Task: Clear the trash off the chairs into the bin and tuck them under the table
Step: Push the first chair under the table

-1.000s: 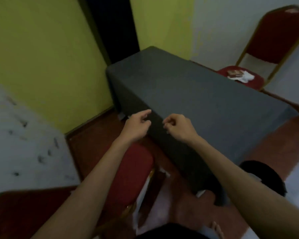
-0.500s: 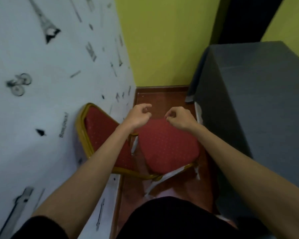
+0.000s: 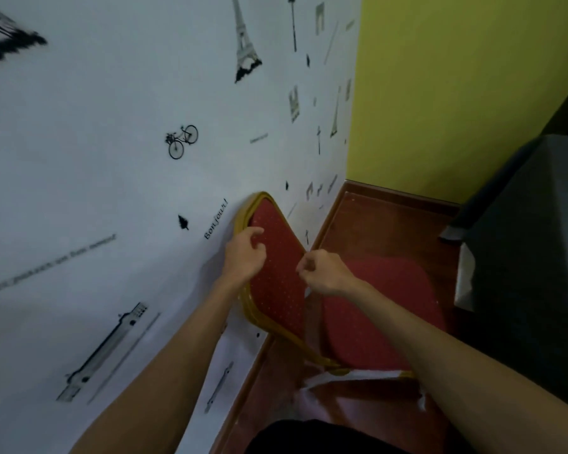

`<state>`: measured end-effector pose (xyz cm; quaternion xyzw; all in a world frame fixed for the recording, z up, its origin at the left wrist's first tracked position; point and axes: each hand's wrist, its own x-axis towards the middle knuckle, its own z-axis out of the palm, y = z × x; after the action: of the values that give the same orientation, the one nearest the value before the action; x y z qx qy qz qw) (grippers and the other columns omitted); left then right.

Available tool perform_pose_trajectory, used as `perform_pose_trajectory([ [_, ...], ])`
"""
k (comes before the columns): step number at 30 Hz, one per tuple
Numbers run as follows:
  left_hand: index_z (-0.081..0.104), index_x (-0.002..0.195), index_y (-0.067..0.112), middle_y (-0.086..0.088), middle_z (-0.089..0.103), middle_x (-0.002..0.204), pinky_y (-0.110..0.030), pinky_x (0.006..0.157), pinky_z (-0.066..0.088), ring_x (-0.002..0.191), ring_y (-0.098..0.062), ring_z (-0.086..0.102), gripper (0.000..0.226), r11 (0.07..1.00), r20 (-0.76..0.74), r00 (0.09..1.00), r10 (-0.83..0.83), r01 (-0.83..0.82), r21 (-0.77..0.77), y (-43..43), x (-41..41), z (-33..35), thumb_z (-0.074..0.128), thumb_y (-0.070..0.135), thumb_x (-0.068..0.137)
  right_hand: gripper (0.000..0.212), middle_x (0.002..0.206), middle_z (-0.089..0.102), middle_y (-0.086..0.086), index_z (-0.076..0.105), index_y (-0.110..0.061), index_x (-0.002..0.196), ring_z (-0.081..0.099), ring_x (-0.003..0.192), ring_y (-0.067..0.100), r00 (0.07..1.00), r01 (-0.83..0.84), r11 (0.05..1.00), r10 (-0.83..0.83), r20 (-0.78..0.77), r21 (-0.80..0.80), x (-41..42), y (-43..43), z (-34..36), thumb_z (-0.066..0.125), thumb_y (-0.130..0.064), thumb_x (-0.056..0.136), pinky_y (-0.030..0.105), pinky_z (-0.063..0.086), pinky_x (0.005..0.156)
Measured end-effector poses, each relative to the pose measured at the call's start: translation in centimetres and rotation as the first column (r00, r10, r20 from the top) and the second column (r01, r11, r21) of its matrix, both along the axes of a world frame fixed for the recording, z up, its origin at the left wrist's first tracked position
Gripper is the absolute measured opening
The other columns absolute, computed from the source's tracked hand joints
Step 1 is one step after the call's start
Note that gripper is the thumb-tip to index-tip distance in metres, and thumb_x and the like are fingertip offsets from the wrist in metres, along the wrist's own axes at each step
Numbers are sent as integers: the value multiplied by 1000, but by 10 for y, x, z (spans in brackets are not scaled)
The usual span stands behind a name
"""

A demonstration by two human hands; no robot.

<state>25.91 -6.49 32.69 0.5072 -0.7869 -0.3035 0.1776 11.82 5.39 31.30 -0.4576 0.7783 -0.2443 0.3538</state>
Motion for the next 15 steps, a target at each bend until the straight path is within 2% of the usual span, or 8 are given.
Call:
perform_pose_trajectory([
  [3,63,129,18,-4,70,104,-27,77,52,84,-16,65,45,995,-25,999,23,-25,-94,-20,-1,-4,57,6,86,20,112,74,4,73,-16,110,68,108,24,999,-48,999,48,2,18,19,-25,1,62,-23,95,36,56,92],
  [5,65,125,20,-5,70,107,-37,84,55,94,-23,66,46,989,-62,997,48,-56,-135,-38,-3,-6,61,10,79,33,121,70,5,69,-16,121,66,113,25,996,-85,994,84,13,71,32,-41,3,68,-31,91,37,54,95],
  [6,65,122,18,-4,69,104,-38,84,55,94,-24,65,45,990,-69,996,65,-73,-125,-46,-3,-7,62,11,77,42,125,68,6,65,-15,126,65,114,27,993,-115,988,115,14,103,38,-47,3,69,-36,90,39,54,98],
  [7,64,121,16,-1,68,100,-36,79,54,90,-22,65,45,994,-81,993,83,-88,-61,-52,-2,-7,63,10,77,49,127,67,8,63,-12,129,64,115,28,990,-140,981,139,17,136,42,-52,4,70,-39,88,42,54,99],
  [9,60,122,13,0,67,96,-29,68,51,81,-19,65,45,959,-139,977,164,-125,254,-68,-1,-9,65,7,78,52,125,67,9,63,-10,128,64,113,28,989,-148,970,144,38,194,52,-64,3,70,-42,87,43,54,97],
  [11,61,122,8,-11,71,98,-32,64,56,81,-24,69,41,777,-179,950,257,-93,623,-82,-3,-15,63,4,82,51,121,67,8,63,-13,122,65,108,28,990,-141,960,130,62,240,61,-73,0,70,-48,86,43,55,95],
  [13,65,115,2,-21,72,101,-42,70,60,84,-32,70,35,656,-194,945,263,-28,754,-92,-5,-24,59,-7,81,58,124,65,8,59,-15,124,64,109,28,990,-129,947,109,85,294,69,-80,-6,71,-54,83,44,56,94],
  [15,66,107,1,-23,70,95,-47,74,59,82,-35,67,39,627,-218,947,236,23,779,-102,-10,-35,54,-17,74,69,131,60,11,53,-11,131,61,114,31,995,-72,934,45,85,350,75,-84,-11,72,-56,82,43,55,92],
])
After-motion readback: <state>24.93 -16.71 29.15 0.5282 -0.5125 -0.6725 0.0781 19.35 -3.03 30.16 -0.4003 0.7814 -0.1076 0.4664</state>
